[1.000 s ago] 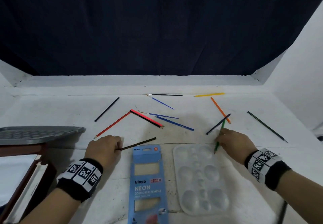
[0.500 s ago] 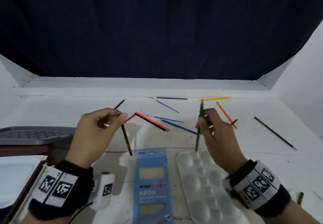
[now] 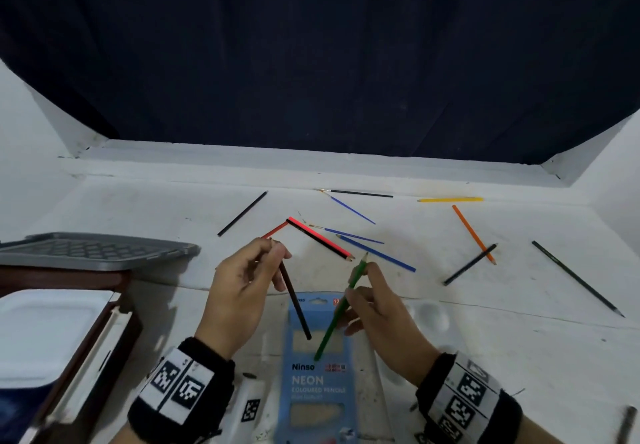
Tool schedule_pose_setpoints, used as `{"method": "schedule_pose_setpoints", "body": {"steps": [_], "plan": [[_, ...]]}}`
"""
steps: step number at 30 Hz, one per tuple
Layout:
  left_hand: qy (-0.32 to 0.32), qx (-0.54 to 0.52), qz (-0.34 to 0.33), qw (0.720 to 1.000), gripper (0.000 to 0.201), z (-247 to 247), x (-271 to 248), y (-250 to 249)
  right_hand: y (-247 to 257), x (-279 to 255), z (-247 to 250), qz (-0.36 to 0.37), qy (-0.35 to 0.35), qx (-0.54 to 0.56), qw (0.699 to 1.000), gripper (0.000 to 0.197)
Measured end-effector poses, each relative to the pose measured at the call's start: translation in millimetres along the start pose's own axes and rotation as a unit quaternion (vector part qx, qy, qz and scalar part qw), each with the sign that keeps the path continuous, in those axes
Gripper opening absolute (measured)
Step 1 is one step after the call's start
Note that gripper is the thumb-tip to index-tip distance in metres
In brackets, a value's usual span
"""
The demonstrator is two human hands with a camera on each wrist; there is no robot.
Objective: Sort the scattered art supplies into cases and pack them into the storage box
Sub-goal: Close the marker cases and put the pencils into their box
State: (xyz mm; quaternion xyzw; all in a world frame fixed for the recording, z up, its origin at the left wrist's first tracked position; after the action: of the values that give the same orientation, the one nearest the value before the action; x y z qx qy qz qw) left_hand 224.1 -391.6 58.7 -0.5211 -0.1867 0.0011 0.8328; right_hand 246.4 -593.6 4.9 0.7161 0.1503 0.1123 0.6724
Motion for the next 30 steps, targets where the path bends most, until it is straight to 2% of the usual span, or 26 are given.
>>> {"method": "schedule_pose_setpoints", "body": {"steps": [3, 5, 13, 16, 19, 22, 23, 25, 30], "plan": [[0.014, 0.013, 0.001, 1.000, 0.025, -6, 1, 4, 0, 5, 3, -0.013, -0.025, 0.030, 0.999, 0.010], [0.029, 0.018, 0.004, 0.999, 0.023, -9, 2, 7, 1, 6, 1, -0.025, -0.016, 0.005, 1.000, 0.013], [0.069, 0.070, 0.001, 0.995, 0.016, -21, 6, 5, -9, 6, -20, -0.097, 0.092, -0.052, 0.990, 0.011], [0.060, 0.069, -0.001, 0.996, 0.019, -18, 4, 2, -10, 7, -26, -0.113, 0.120, -0.063, 0.984, 0.012], [0.035, 0.069, -0.015, 0.997, 0.025, -8, 2, -6, -9, 7, -33, -0.104, 0.144, -0.082, 0.981, 0.012], [0.022, 0.058, -0.012, 0.998, 0.028, 2, 0, -4, -3, 9, -38, -0.040, 0.161, -0.148, 0.975, 0.020], [0.021, 0.059, -0.008, 0.998, 0.028, 3, 0, -2, -2, 10, -38, -0.024, 0.155, -0.158, 0.975, 0.017], [0.034, 0.067, -0.001, 0.997, 0.028, 1, -2, 2, 0, 11, -36, -0.007, 0.134, -0.164, 0.977, 0.006], [0.077, 0.104, 0.024, 0.991, 0.016, -19, -5, 19, 4, 16, -35, 0.018, 0.099, -0.182, 0.978, 0.009]]}}
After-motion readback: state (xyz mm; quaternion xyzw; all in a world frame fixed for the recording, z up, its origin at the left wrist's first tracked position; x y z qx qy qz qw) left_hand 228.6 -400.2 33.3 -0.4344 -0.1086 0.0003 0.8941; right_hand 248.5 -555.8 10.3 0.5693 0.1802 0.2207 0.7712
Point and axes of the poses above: each hand's wrist, its own x-axis towards the middle knuckle, its own z-axis out of the back of the hand, y = z × x, the point moved 8 cm from there along x, towards the middle knuckle, and after that the axes turned 15 degrees about x, right-handed, at the moved point
